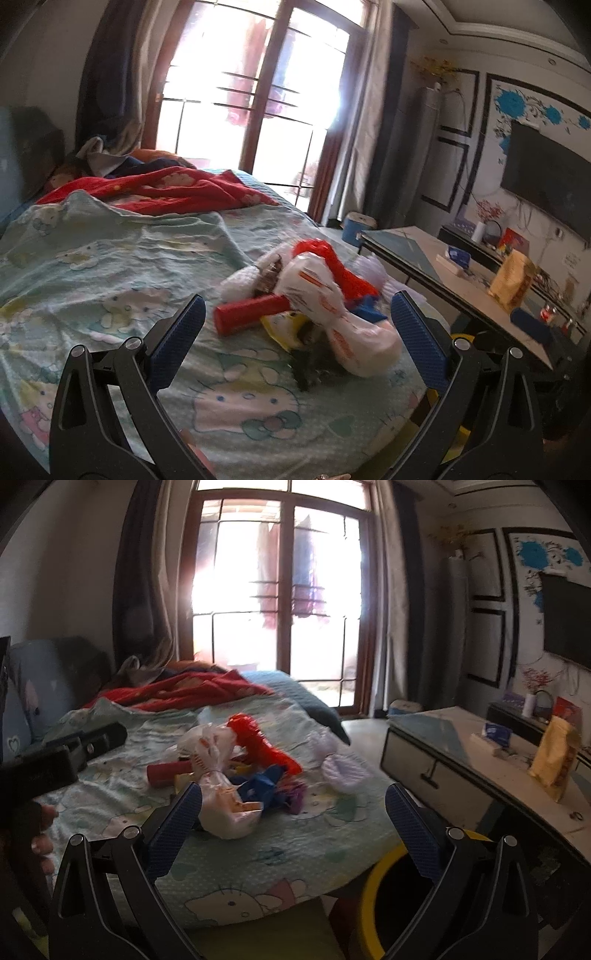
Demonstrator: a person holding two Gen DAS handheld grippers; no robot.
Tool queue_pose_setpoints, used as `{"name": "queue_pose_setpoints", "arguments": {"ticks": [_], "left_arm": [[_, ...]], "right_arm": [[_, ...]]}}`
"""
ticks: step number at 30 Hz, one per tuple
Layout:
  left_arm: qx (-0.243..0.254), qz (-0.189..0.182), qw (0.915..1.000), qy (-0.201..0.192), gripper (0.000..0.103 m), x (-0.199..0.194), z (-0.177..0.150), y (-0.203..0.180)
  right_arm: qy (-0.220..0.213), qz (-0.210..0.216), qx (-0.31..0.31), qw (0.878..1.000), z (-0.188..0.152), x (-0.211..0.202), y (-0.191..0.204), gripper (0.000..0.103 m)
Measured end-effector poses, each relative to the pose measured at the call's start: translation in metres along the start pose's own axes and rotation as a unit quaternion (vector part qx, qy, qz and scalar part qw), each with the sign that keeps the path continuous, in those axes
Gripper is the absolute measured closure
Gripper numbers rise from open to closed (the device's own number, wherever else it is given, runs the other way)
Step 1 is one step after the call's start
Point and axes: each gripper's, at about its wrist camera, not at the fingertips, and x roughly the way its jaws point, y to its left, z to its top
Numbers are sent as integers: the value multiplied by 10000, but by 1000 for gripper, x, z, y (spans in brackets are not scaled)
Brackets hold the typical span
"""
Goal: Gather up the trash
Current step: 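Approach the trash pile on the bed with both tools open, then grasp the white mesh sleeve with the right tool while the left grasps the white plastic bag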
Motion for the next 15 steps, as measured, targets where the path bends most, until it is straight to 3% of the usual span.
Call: {"name": "queue_pose_setpoints", "arguments": {"ticks": [5,15], "left_arm": [[-149,73,9998,-55,11,3,9,10],[-317,-19,9993,180,11,36,26,7]], "right_arm": [[133,86,33,9999,12,24,-1,6],[523,-126,201,9984,29,74,-30,6]]}}
